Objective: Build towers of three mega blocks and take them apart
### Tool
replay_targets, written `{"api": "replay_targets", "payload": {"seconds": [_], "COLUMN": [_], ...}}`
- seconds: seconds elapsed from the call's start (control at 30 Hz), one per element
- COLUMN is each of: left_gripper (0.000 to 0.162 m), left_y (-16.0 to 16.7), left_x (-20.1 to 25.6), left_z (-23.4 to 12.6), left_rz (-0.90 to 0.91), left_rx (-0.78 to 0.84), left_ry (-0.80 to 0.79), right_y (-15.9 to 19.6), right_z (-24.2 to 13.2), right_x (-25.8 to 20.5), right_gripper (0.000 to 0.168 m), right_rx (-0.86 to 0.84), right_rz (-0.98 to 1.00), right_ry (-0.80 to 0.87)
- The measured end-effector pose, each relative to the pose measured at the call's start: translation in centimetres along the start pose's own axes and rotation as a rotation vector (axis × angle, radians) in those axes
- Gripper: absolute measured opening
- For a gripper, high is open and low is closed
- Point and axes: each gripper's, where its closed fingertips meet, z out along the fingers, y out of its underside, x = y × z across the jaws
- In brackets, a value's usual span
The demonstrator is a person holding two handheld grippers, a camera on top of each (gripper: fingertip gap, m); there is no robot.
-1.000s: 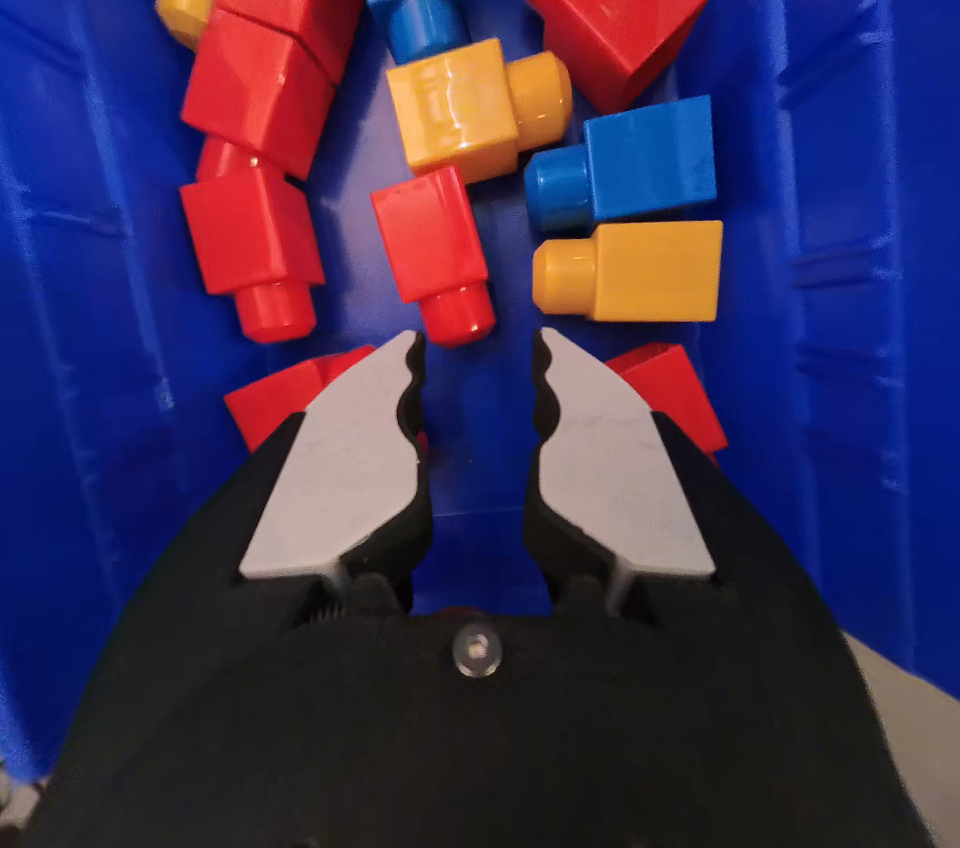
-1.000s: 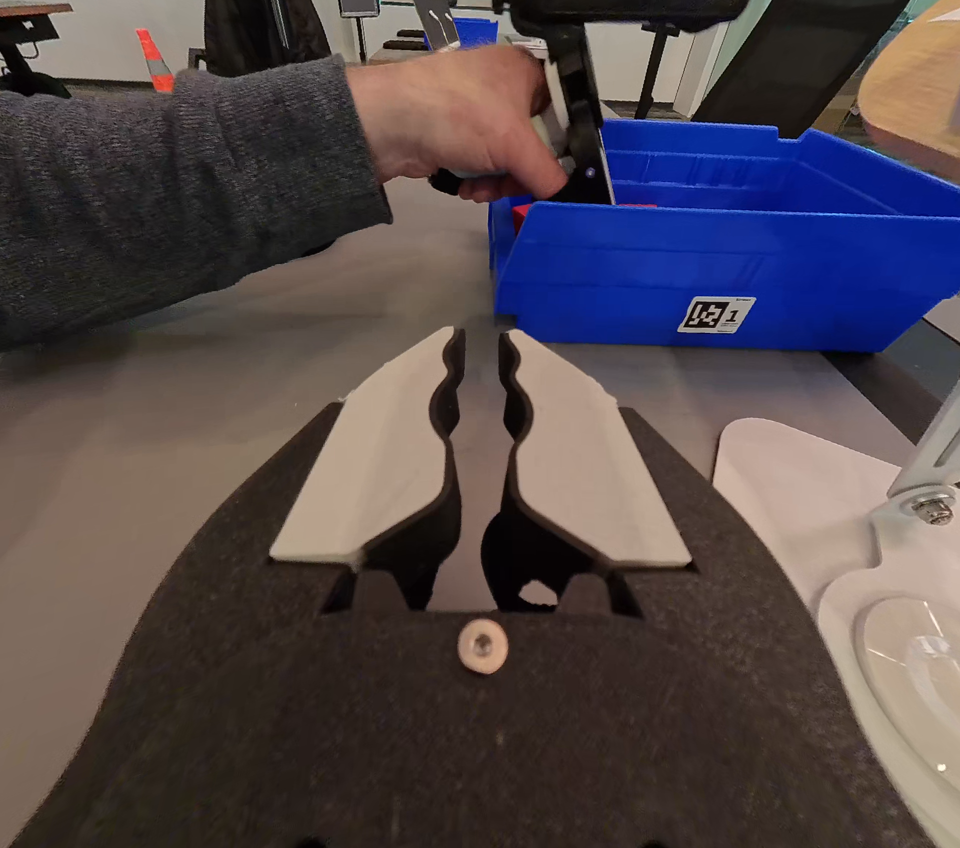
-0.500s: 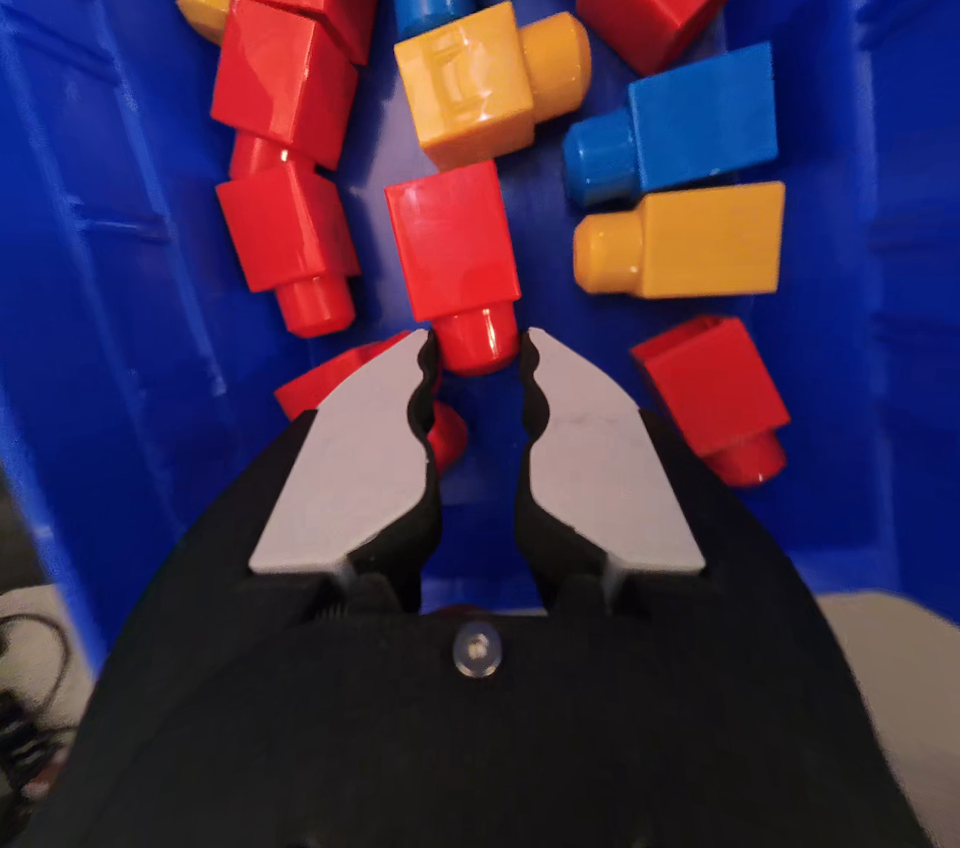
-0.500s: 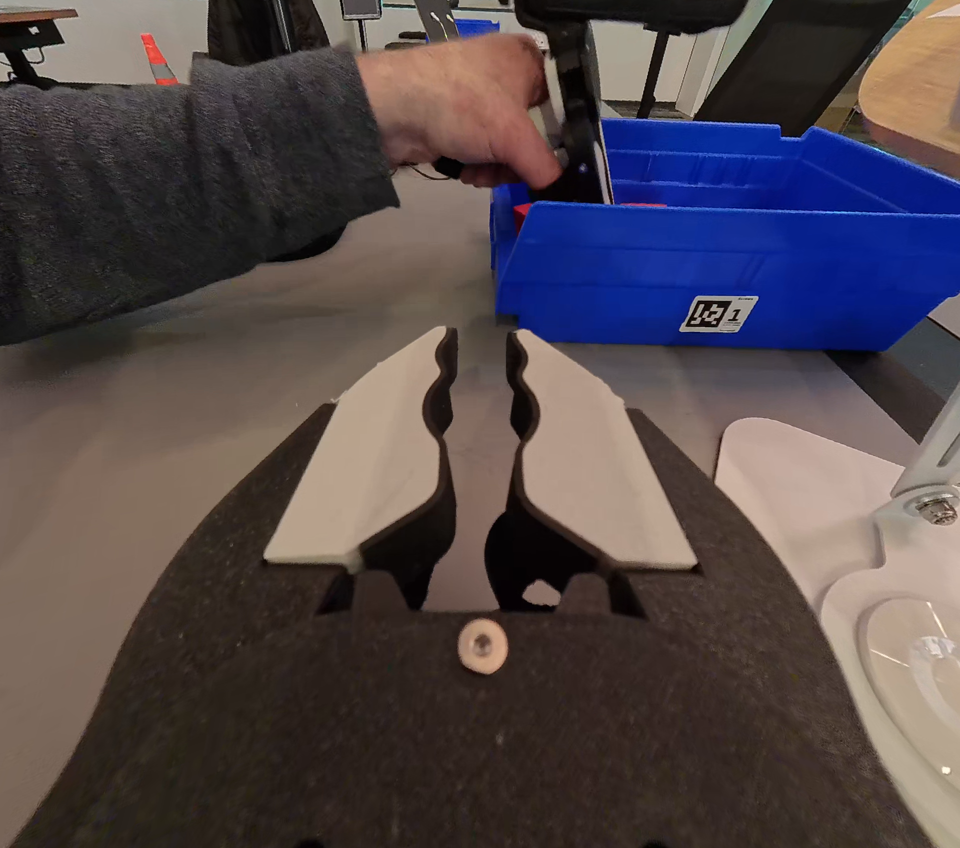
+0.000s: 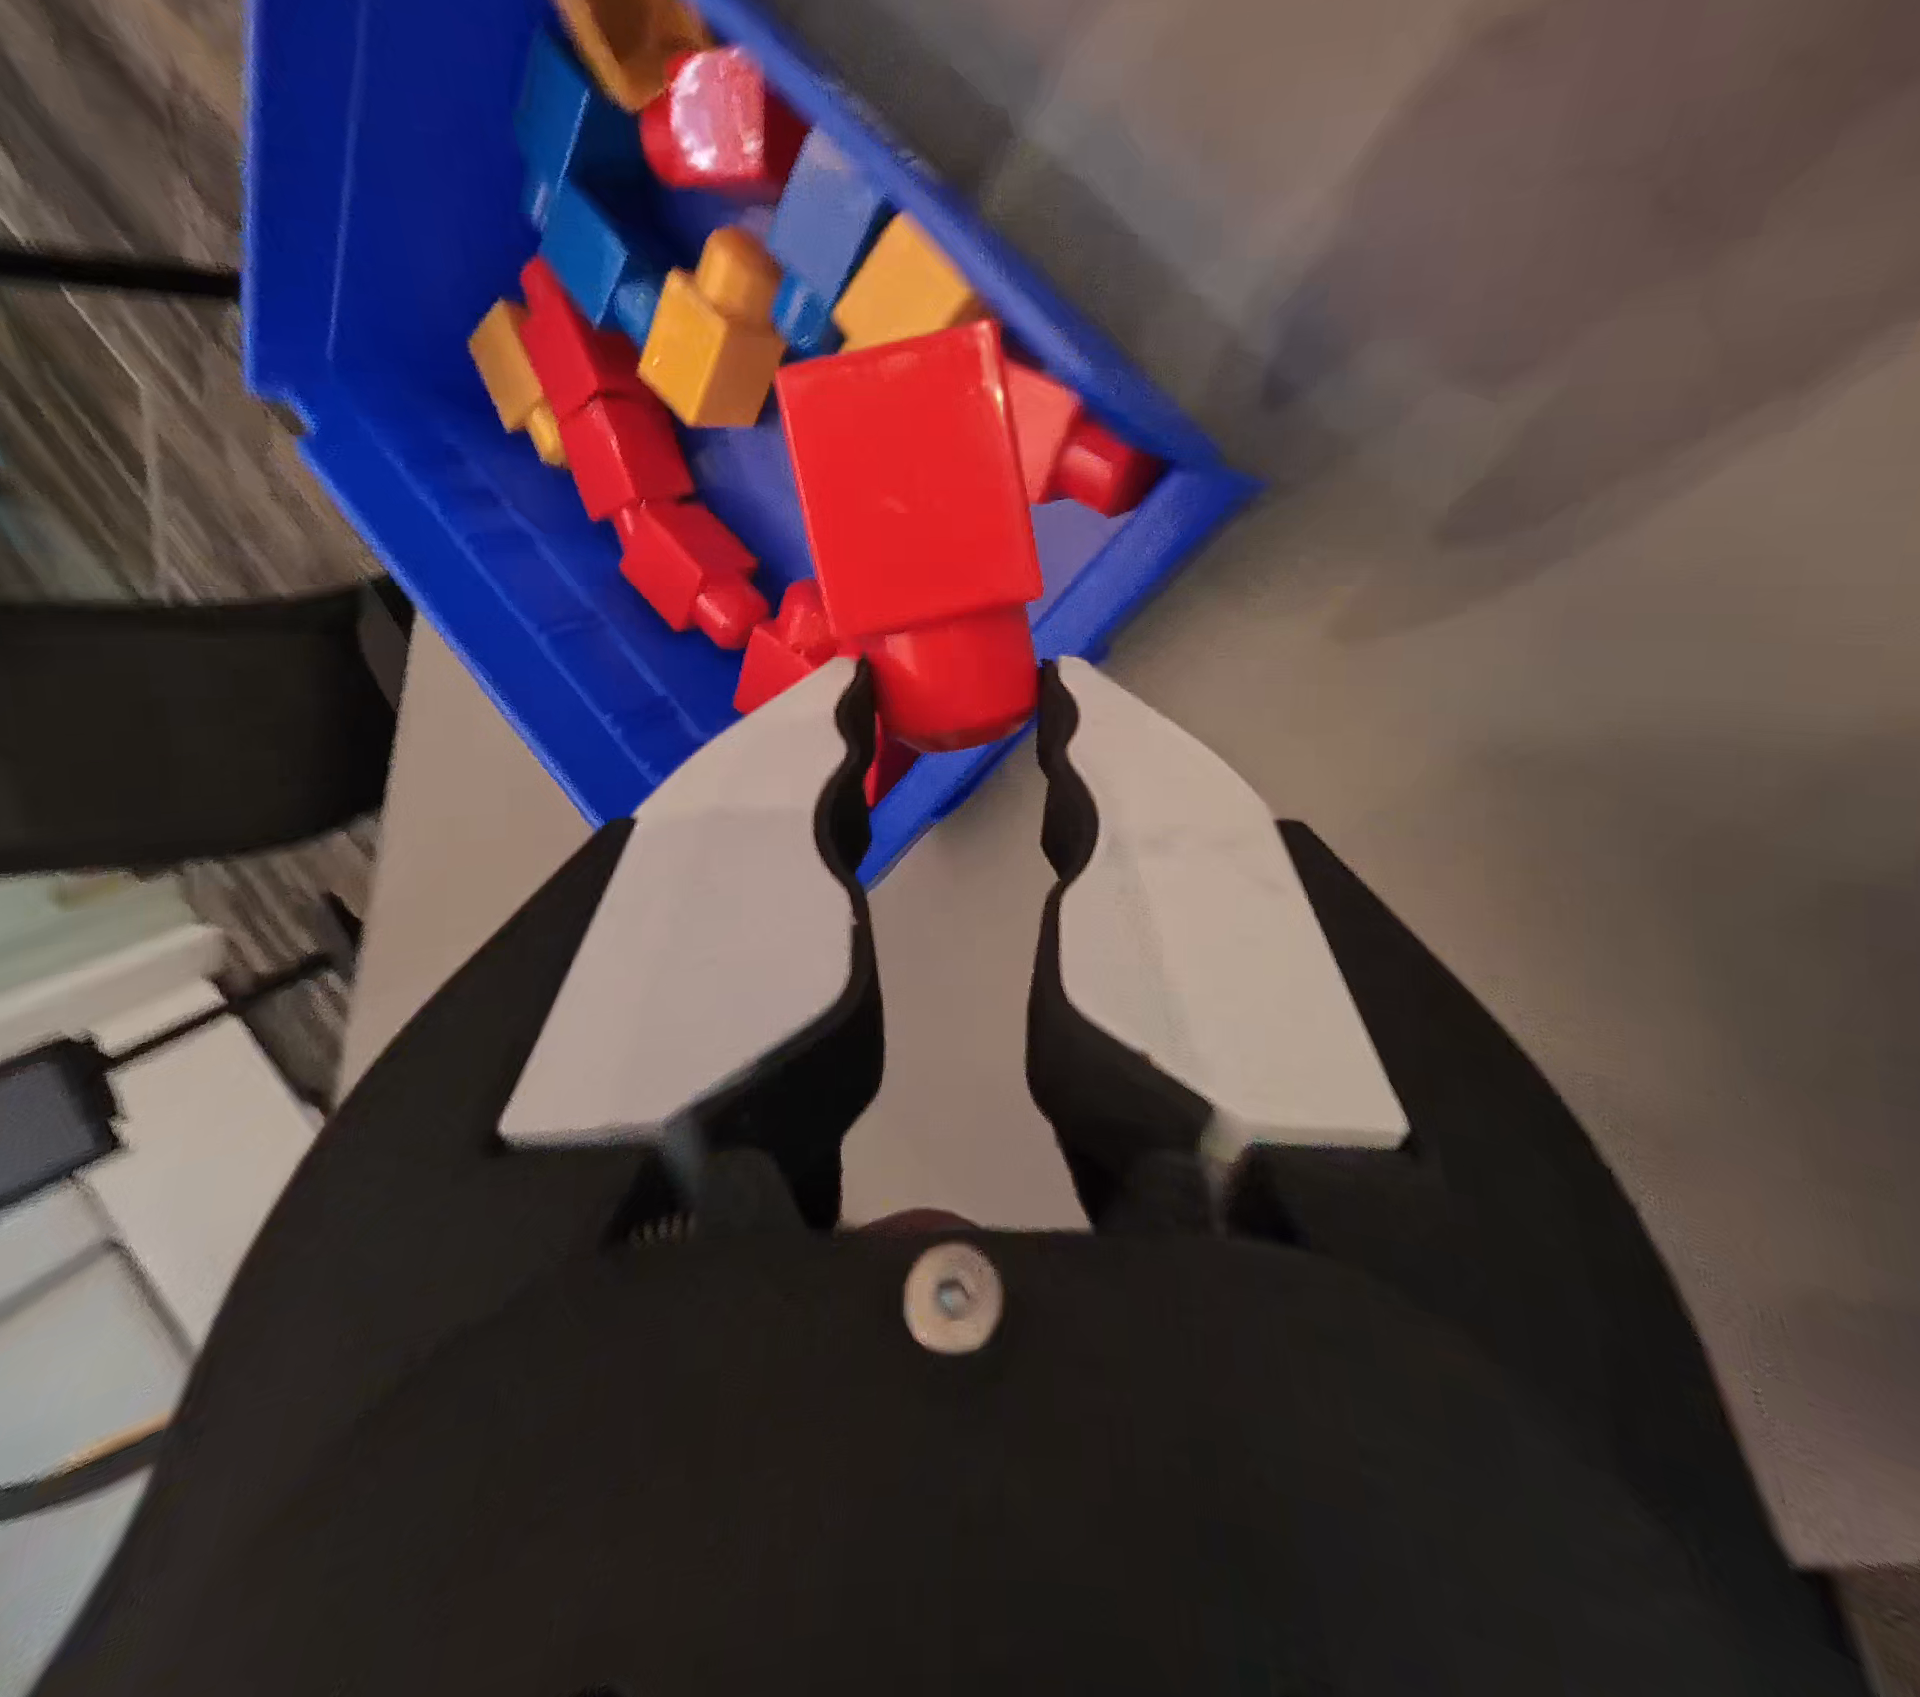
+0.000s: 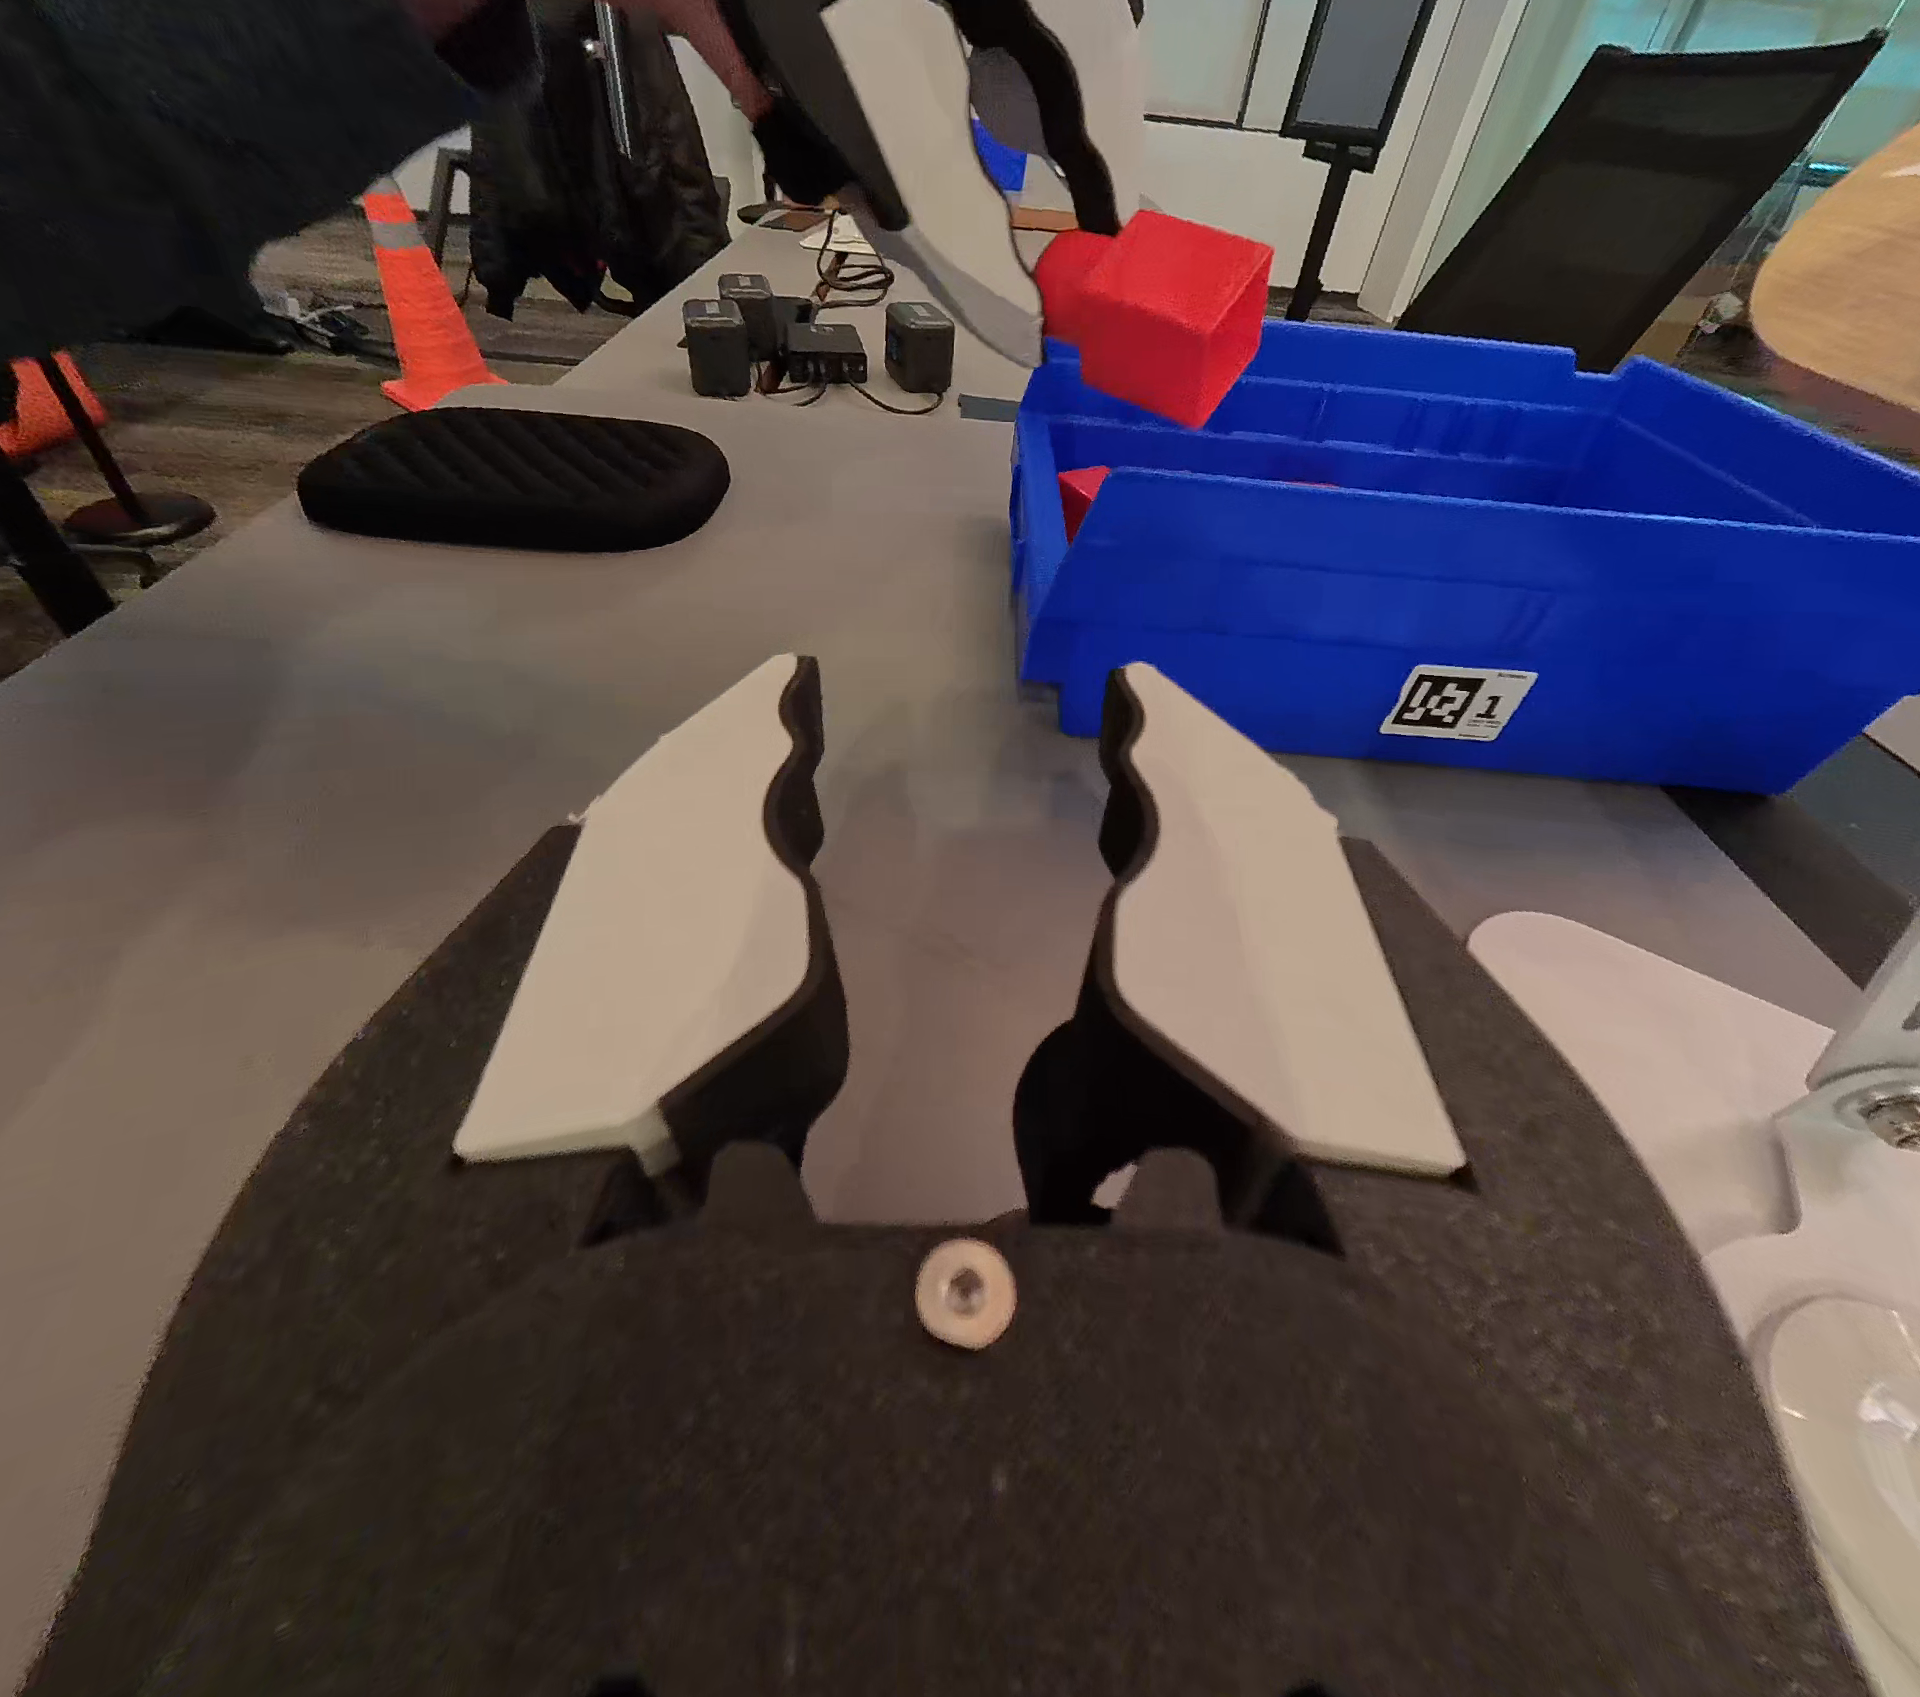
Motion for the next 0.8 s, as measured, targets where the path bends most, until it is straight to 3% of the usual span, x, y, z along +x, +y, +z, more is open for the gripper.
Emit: {"api": "replay_targets", "payload": {"seconds": [0.13,0.4,0.6,0.8], "left_gripper": [0.029,0.029,0.029,0.029], "left_y": [-1.5,-3.8,-4.6,-5.2], "left_x": [3.5,9.6,11.0,12.1], "left_z": [-0.7,-0.6,-0.6,-1.0], "left_rz": [0.158,0.254,0.372,0.478], "left_rx": [-0.037,-0.039,-0.079,-0.102], "left_ry": [0.065,0.306,0.313,0.321], "right_y": [-0.1,0.3,1.0,2.1], "right_z": [0.1,0.8,1.1,1.4], "right_x": [0.0,-0.8,-1.0,-1.8], "right_gripper": [0.057,0.06,0.061,0.042], "right_rx": [-0.003,-0.06,-0.1,-0.153], "right_rz": [-0.057,-0.237,-0.259,-0.264], "right_ry": [0.033,0.094,0.082,0.023]}}
